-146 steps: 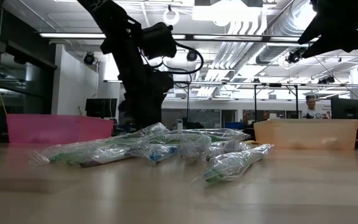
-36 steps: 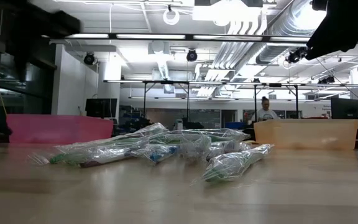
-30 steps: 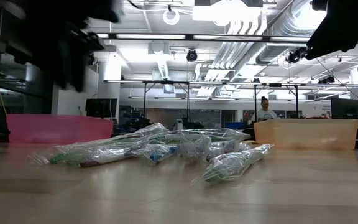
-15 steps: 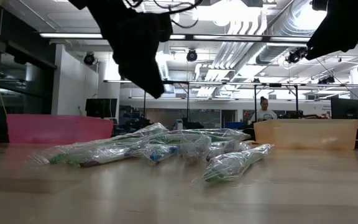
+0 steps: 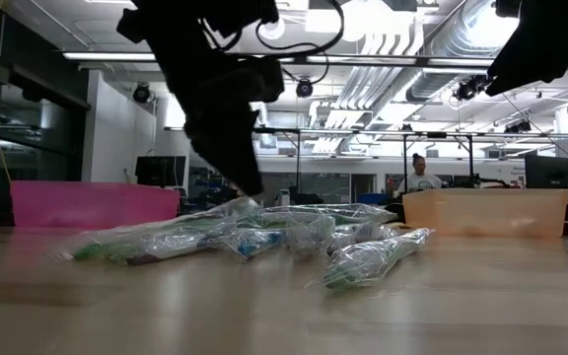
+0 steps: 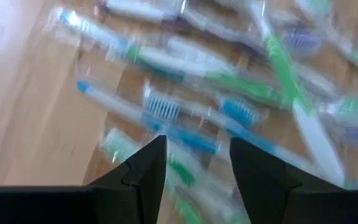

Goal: Pick & Place Toothbrushes
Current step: Put the green toothbrush into the orange bin

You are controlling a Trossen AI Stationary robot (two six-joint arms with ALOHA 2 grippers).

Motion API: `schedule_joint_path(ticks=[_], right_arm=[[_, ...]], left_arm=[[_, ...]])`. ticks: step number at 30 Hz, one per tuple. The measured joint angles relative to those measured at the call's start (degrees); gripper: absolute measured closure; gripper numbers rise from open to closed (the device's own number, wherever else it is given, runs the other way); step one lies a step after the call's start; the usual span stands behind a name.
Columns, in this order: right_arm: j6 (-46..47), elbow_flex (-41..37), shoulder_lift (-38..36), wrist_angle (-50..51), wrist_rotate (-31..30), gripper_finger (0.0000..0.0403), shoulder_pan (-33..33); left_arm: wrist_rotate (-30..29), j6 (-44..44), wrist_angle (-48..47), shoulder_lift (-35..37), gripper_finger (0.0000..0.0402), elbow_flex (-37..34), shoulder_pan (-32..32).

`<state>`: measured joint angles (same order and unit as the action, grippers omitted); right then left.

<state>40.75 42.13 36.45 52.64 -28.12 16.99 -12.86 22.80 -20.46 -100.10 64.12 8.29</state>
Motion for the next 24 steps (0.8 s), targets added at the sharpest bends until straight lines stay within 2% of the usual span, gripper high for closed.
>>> schedule_joint_path(ticks=[11, 18, 24], right_arm=[[0.0, 0.0, 0.0, 0.0, -0.2, 0.016, 0.0], [0.0, 0.0, 0.0, 0.1, -0.2, 0.016, 0.0], [0.0, 0.0, 0.0, 0.1, -0.2, 0.016, 0.0]], left_arm=[[-0.4, -0.3, -1.2, -0.2, 0.0229, 0.2, 0.0], [-3.8, 4.4, -14.0, -0.2, 0.0229, 4.8, 0.0], [-2.4, 7.4, -15.0, -0.2, 0.0229, 5.7, 0.0]])
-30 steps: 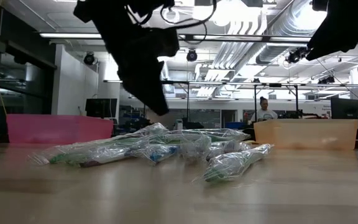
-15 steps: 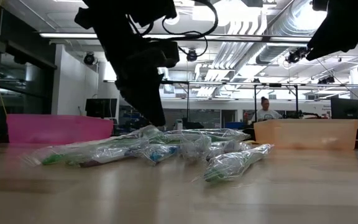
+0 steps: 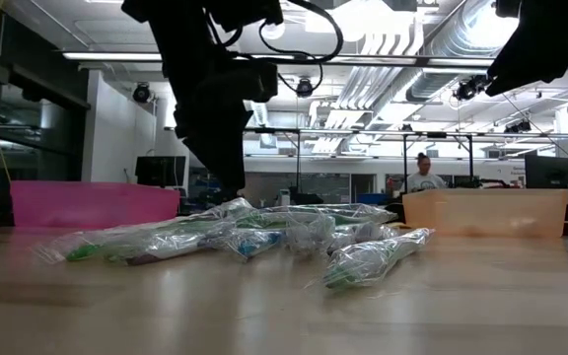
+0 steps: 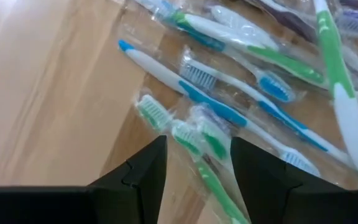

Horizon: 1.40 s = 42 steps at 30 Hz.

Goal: Pick & Place Toothbrushes
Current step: Put the green toothbrush into the orange bin

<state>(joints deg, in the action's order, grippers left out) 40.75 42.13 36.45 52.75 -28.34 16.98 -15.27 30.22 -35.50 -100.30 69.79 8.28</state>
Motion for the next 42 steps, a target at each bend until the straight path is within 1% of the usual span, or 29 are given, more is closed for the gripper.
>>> schedule_joint_path(ticks=[7, 14, 16, 23, 27, 37, 42], right_arm=[[0.2, 0.0, 0.0, 0.1, 0.0, 0.016, 0.0], [0.2, 0.0, 0.0, 0.2, 0.0, 0.016, 0.0], [0.2, 0.0, 0.0, 0.2, 0.0, 0.016, 0.0], [0.2, 0.0, 0.0, 0.5, 0.0, 0.016, 0.0], [0.2, 0.0, 0.0, 0.7, 0.0, 0.016, 0.0], [0.1, 0.0, 0.0, 0.7, 0.0, 0.016, 0.0], [0.2, 0.0, 0.0, 0.6, 0.4, 0.016, 0.0]], left_arm=[[1.4, 0.3, 2.3, -1.4, 0.0229, 0.0, 0.0], [3.2, 0.7, 3.2, -2.6, 0.0229, 0.0, 0.0], [4.1, 1.5, 2.2, -2.9, 0.0229, -0.2, 0.0], [4.4, 2.2, 4.5, -3.7, 0.0235, -0.1, 0.0], [4.4, 2.2, 4.4, -3.7, 0.0267, -0.1, 0.0], [6.5, 1.8, 4.5, -3.4, 0.0391, -0.1, 0.0], [9.0, 1.3, 5.4, -2.5, 0.0398, 0.0, 0.0]])
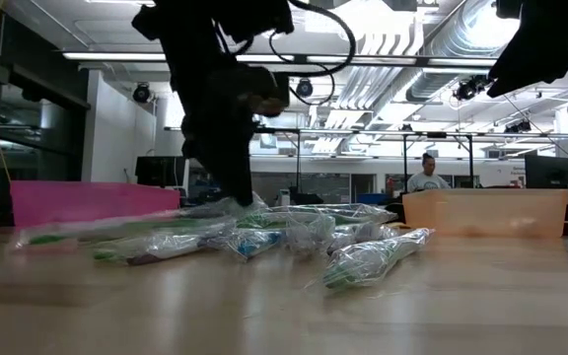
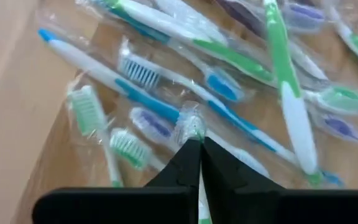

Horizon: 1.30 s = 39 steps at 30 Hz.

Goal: Pick & Place Toothbrushes
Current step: Put the green toothbrush into the orange bin

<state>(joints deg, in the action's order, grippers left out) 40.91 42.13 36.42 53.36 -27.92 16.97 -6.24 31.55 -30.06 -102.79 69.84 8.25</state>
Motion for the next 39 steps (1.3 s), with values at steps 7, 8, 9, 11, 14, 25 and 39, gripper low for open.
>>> schedule_joint_path(ticks=[7, 8, 9, 11, 14, 25, 39], right_arm=[[0.0, 0.0, 0.0, -0.3, 0.9, 0.016, 0.0], [0.0, 0.0, 0.0, -0.7, 0.9, 0.016, 0.0], [0.0, 0.0, 0.0, -1.1, 0.9, 0.016, 0.0], [-0.1, 0.0, 0.0, -2.0, 0.9, 0.016, 0.0], [-0.9, 0.0, 0.0, -4.6, 0.9, 0.016, 0.0], [-14.3, 0.0, 2.5, -24.4, -2.0, 0.016, 0.0], [-26.0, 0.0, 12.3, -49.3, -10.0, 0.016, -7.6]], left_arm=[[-1.1, -6.7, -0.3, 1.9, 0.0401, 8.5, -0.3], [-2.0, -8.6, -0.9, 2.2, 0.0401, 10.1, -0.6], [-2.9, -11.0, -0.4, 2.3, 0.0401, 12.0, -0.9], [-5.0, -15.3, 1.5, 2.4, 0.0401, 15.4, -2.1], [-7.2, -22.0, 2.7, 2.4, 0.0401, 19.1, -4.3], [3.3, -37.3, 23.8, 2.3, 0.0401, 20.6, -14.4], [26.7, -41.8, 37.5, 2.2, 0.0401, 20.6, -25.6]])
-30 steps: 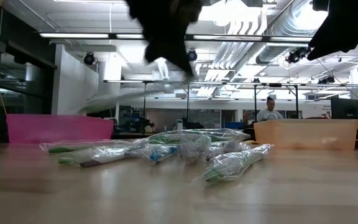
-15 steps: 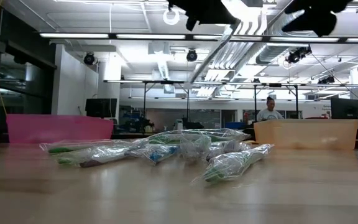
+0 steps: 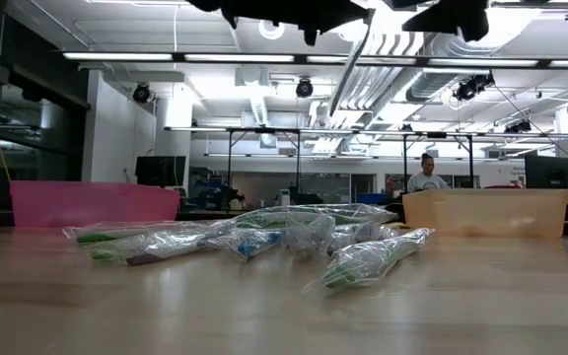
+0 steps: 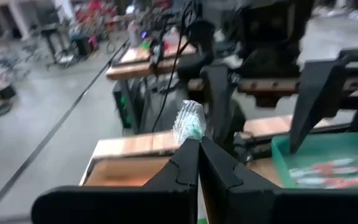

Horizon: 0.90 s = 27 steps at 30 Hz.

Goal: Pick & Place Toothbrushes
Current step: Put the green toothbrush into the orange bin

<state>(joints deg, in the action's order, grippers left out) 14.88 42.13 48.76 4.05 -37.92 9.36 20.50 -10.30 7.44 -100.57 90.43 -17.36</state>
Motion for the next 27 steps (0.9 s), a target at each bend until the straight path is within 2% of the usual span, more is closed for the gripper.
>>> schedule_joint_path(ticks=[3, 7, 10, 16, 21, 24, 27], right_arm=[[-0.2, 0.0, 2.7, -6.8, 1.5, 0.016, -3.5], [-1.1, 0.0, 6.2, -13.0, 7.2, 0.016, -7.9], [-1.2, 0.0, 8.8, -15.3, 7.0, 0.016, -10.1], [-1.2, 0.0, 12.1, -20.3, 7.2, 0.016, -12.3], [-1.1, 0.0, 14.9, -22.2, 11.9, 0.0161, -14.3], [0.8, 0.0, 15.5, -23.4, 12.9, 0.0179, -14.7], [1.7, 0.0, 15.5, -23.5, 12.9, 0.0221, -14.7]], left_arm=[[4.4, 0.0, 2.5, 0.0, 0.0401, 0.0, -1.7], [8.7, -0.1, 3.1, 0.0, 0.0401, 0.0, -3.4], [11.7, -0.4, 3.1, 0.0, 0.0401, 0.0, -4.2], [15.3, -1.1, 3.2, 0.0, 0.0401, 0.0, -4.8], [17.3, -1.5, 3.6, 0.0, 0.0401, 0.0, -4.8], [18.2, -1.5, 3.6, 0.0, 0.0401, 0.0, -4.8], [18.4, -1.5, 3.5, 0.0, 0.0401, 0.0, -4.8]])
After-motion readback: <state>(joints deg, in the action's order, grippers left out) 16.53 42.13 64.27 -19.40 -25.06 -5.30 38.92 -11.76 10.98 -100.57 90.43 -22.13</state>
